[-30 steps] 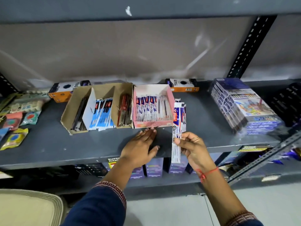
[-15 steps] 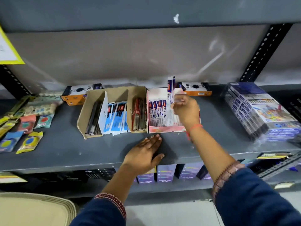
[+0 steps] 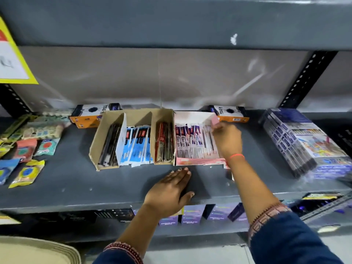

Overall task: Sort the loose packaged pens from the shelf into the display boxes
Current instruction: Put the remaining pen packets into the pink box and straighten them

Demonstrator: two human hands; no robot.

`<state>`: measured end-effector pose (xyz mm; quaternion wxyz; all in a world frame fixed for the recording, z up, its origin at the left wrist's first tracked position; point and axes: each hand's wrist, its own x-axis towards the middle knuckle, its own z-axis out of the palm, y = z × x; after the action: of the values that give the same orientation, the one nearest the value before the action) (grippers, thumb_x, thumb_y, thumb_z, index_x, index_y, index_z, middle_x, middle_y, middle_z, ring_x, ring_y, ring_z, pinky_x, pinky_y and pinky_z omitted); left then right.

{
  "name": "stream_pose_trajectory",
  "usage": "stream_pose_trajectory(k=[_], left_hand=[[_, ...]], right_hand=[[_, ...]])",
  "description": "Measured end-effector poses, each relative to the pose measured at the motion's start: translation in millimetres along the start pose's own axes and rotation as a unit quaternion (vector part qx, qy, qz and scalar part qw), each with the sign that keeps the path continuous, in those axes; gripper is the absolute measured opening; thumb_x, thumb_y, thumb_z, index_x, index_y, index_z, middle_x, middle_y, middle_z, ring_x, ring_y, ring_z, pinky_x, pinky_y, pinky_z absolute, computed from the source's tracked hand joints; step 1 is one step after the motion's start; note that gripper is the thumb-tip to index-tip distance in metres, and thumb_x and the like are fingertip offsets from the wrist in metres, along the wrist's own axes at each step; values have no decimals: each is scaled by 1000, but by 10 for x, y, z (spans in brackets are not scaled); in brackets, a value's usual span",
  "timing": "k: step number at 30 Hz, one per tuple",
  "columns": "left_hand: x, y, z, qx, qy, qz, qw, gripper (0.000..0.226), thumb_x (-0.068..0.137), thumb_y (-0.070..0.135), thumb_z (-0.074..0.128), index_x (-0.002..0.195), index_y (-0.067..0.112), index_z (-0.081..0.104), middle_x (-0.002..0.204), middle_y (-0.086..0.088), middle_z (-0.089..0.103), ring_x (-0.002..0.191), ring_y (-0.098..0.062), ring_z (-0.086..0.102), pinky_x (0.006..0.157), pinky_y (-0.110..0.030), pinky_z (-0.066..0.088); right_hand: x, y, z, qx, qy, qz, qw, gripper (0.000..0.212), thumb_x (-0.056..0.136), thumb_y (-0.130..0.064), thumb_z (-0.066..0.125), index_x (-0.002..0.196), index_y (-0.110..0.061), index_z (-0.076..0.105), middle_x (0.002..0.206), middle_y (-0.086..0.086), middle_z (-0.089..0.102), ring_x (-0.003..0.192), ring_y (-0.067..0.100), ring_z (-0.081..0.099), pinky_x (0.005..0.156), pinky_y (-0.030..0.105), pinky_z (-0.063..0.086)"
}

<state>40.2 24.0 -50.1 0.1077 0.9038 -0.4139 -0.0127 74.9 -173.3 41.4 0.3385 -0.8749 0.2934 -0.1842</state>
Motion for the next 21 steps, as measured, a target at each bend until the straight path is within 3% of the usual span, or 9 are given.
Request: stream_pose_trajectory(k=[3,8,10,12,13,15,16,19,21], left_hand=[[-3,32,-46,0,-20,1,1000,88,73,65,-13,147,20,2,145,11,-12,131,0,-14,95,-12,-24],[-2,22,5,17,-28,-8,999,109,58,71,-36,147,20,1,144,11,-13,133,-2,-13,105,-20,-13],[-5,36,-7,6,-31,-16,999,113,54,72,-37,147,21,0,142,12,-15,130,-1,-15,105,-20,-13],[-6,48,-28,1,-40,-20,999,115,52,73,-38,147,21,-1,141,12,-17,128,1,-17,104,-19,-14],[-1,51,-34,1,-42,-21,999,115,51,73,-39,147,21,-2,141,12,-17,128,1,-17,104,-19,-14],[7,47,-24,5,-42,-22,999,115,51,73,-39,147,21,-3,141,12,-18,128,-1,-18,104,-20,-14],[8,47,-15,9,-41,-20,999,114,52,72,-39,147,20,-3,141,12,-17,130,-2,-17,105,-20,-14],[1,34,-1,10,-41,-16,999,115,54,73,-37,147,18,0,141,11,-16,136,-6,-12,105,-20,-14],[7,32,-2,5,-40,-13,999,115,55,74,-36,147,18,2,142,11,-14,134,-5,-14,104,-21,-15]], right_hand=[[-55,368,-308,15,55,111,992,27,86,-7,44,105,-4,64,115,25,66,107,42,60,89,40,49],[-218,758,-217,-42,-103,153,982,40,83,-4,57,121,0,47,123,27,59,114,41,57,95,41,46],[-188,811,-191,-29,-98,161,982,35,83,-3,57,116,2,51,117,27,62,110,40,59,93,40,47],[-151,862,-230,-2,-88,191,978,14,79,-4,63,93,0,61,91,21,66,88,33,63,78,32,49],[-136,908,-274,51,-80,209,973,8,77,-5,68,74,-4,61,70,14,64,68,26,60,64,26,47],[-165,976,-392,247,-84,252,932,30,76,0,70,56,-12,51,39,-1,56,36,11,49,40,14,38],[-216,977,-454,333,-87,249,905,30,78,2,68,58,-14,52,35,-6,57,31,5,50,37,10,37],[-417,862,-619,477,-160,177,846,27,83,6,58,64,-12,59,44,-7,68,41,0,62,41,10,46],[-526,749,-687,524,-199,116,820,22,70,0,72,54,-13,67,49,-5,70,45,1,65,43,11,49]])
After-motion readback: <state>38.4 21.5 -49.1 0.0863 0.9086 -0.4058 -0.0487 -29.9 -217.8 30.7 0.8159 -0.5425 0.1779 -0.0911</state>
